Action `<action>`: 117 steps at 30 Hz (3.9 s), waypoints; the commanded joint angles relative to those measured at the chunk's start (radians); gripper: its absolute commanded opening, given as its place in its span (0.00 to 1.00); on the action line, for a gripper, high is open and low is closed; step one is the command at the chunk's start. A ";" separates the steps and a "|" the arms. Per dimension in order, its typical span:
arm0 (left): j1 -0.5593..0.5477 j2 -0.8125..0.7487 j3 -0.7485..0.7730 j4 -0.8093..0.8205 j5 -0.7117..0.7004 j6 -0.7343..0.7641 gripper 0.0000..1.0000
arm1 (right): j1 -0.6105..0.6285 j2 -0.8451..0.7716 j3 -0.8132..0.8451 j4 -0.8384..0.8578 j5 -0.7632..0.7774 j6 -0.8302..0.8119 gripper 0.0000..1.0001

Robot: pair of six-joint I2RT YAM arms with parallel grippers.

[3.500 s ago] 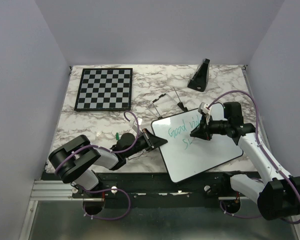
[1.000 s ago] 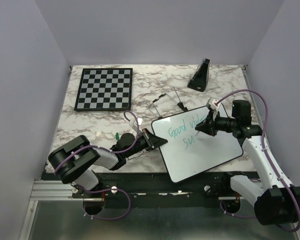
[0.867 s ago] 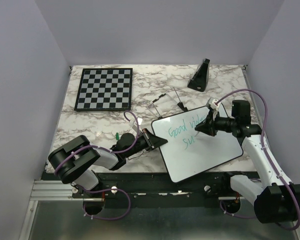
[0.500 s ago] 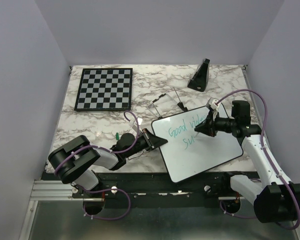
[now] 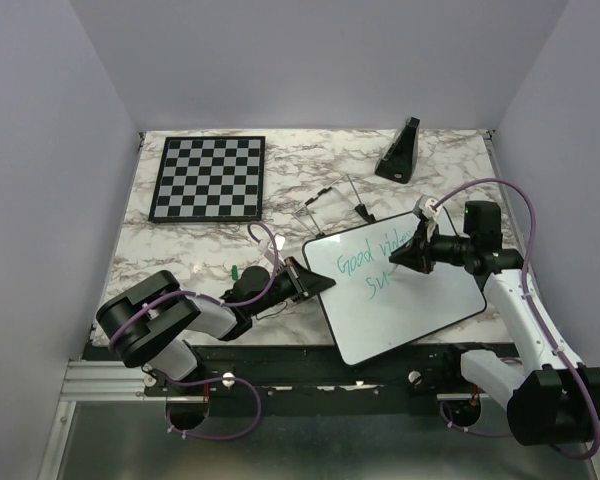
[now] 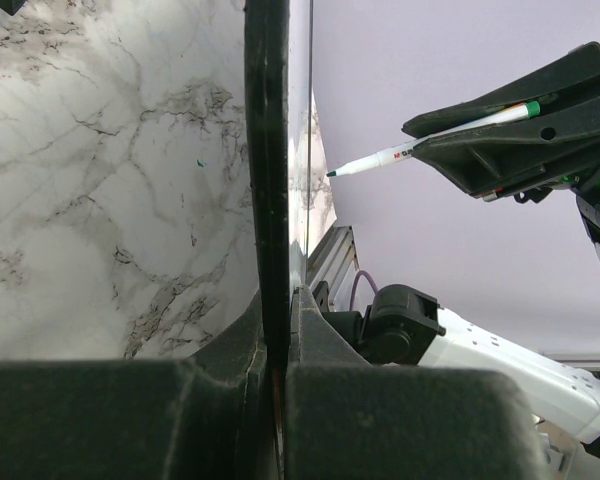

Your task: Write a sentence on the whiteboard

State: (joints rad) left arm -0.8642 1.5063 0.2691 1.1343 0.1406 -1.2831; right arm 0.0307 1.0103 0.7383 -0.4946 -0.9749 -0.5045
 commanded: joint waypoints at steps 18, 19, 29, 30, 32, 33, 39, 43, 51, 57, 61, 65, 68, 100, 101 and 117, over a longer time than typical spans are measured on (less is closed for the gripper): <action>-0.006 -0.011 0.004 0.091 -0.072 0.045 0.00 | -0.008 0.016 -0.014 0.047 -0.018 0.032 0.01; -0.007 -0.014 0.004 0.090 -0.072 0.045 0.00 | -0.008 0.013 -0.019 0.056 -0.005 0.037 0.00; -0.010 -0.006 0.007 0.091 -0.072 0.042 0.00 | -0.008 -0.010 -0.019 0.065 0.047 0.040 0.01; -0.010 -0.006 0.007 0.091 -0.072 0.042 0.00 | -0.008 -0.010 -0.020 0.064 0.047 0.040 0.01; -0.010 -0.006 0.004 0.091 -0.076 0.042 0.00 | -0.008 -0.010 -0.022 0.070 0.047 0.040 0.01; -0.010 -0.006 0.004 0.093 -0.075 0.042 0.00 | -0.008 -0.010 -0.023 0.073 0.048 0.040 0.01; -0.012 -0.005 0.004 0.096 -0.076 0.041 0.00 | -0.008 -0.006 -0.036 0.090 0.041 0.049 0.01; -0.013 0.006 0.009 0.105 -0.076 0.038 0.00 | -0.008 0.007 -0.048 0.117 0.019 0.067 0.01; -0.016 0.005 0.004 0.111 -0.082 0.034 0.00 | -0.008 0.005 -0.057 0.131 0.084 0.072 0.01; -0.018 0.006 0.007 0.108 -0.084 0.036 0.00 | -0.008 0.020 -0.054 0.129 0.137 0.070 0.01; -0.018 0.003 0.009 0.105 -0.082 0.038 0.00 | -0.008 0.030 -0.054 0.133 0.131 0.072 0.01; -0.019 0.006 0.015 0.102 -0.081 0.039 0.00 | -0.008 0.031 -0.059 0.137 0.070 0.070 0.01; -0.019 0.011 0.018 0.102 -0.076 0.039 0.00 | -0.006 0.030 -0.057 0.125 0.033 0.058 0.01; -0.019 -0.008 0.012 0.087 -0.081 0.048 0.00 | -0.011 -0.024 0.024 0.007 0.122 0.014 0.01; -0.019 -0.006 0.010 0.087 -0.079 0.048 0.00 | -0.012 -0.027 0.023 0.013 0.125 0.018 0.01; -0.021 -0.001 0.012 0.093 -0.079 0.048 0.00 | -0.026 0.036 0.001 0.099 0.174 0.052 0.01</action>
State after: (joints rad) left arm -0.8795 1.5158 0.2691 1.1427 0.1184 -1.2900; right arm 0.0109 1.0279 0.7380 -0.4339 -0.8043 -0.4637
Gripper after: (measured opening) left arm 0.073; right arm 0.165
